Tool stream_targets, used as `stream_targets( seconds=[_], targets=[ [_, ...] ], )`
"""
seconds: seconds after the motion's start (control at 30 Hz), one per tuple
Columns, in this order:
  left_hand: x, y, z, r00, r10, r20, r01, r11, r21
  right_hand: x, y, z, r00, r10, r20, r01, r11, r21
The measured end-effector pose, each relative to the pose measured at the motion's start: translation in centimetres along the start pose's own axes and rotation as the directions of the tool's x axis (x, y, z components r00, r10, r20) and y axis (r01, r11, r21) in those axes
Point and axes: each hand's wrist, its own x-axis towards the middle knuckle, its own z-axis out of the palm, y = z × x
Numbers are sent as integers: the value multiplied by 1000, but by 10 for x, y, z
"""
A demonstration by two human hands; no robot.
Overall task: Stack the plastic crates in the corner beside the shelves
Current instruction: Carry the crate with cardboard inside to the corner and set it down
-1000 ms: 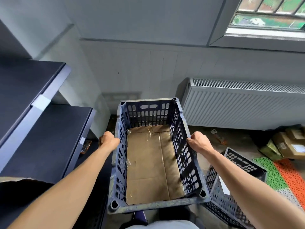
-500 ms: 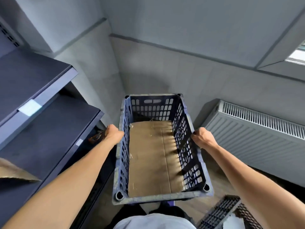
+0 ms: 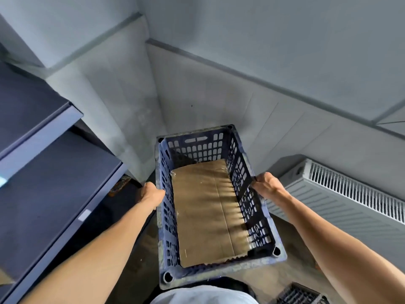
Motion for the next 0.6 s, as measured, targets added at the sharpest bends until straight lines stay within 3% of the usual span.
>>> stream_targets(
  seconds=[0.3, 0.6],
  targets=[
    [29, 26, 9, 997, -56, 48, 55, 998, 29, 58, -24, -6, 996, 32, 78, -31, 999, -16],
    [34, 34, 50, 979, -201, 16, 202, 978, -47, 139, -27, -19, 973, -43, 228, 65, 994, -87]
  ],
)
